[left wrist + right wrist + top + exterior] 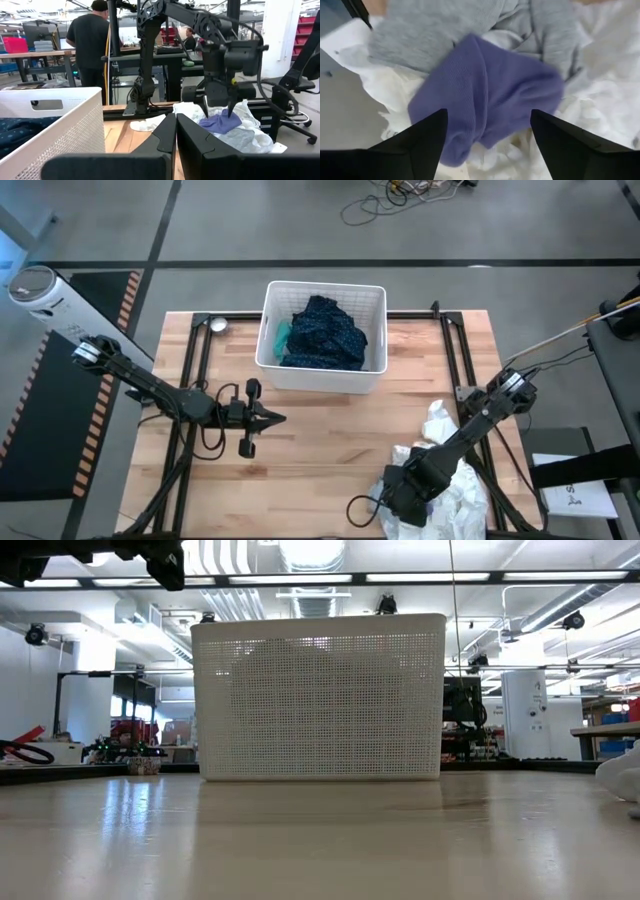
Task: Sort clothes
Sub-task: Put the blue sock into the laundry organizer
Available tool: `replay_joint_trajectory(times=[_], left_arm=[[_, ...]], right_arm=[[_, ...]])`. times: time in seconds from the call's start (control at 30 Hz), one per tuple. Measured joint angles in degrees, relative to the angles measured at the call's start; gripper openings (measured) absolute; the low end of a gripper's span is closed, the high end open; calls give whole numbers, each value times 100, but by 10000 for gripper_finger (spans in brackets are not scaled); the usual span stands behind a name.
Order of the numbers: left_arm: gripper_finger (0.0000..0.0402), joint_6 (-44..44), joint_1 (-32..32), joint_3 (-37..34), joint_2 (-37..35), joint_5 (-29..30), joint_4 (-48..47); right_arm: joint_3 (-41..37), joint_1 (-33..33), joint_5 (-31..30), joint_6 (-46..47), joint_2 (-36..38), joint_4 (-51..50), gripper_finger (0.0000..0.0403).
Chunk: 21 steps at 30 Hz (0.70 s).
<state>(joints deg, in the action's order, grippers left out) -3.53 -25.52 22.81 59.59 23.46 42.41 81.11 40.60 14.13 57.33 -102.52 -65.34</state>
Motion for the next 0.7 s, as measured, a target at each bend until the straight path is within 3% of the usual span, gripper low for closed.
replay_joint_trajectory(times=[0.27, 0.4, 0.6, 0.7], left_arm=[[0, -1, 0, 0, 0, 0, -10], [0, 0, 0, 0, 0, 0, -44], [0, 0, -4, 0, 0, 0, -46], [0, 0, -4, 0, 0, 0, -46]], right_arm=[[-728, 2, 455, -86, -2, 998, 237], [-693, 2, 543, -136, -2, 955, 170], [-65, 2, 516, -623, 0, 615, 20], [422, -8, 177, -874, 2, 309, 15]])
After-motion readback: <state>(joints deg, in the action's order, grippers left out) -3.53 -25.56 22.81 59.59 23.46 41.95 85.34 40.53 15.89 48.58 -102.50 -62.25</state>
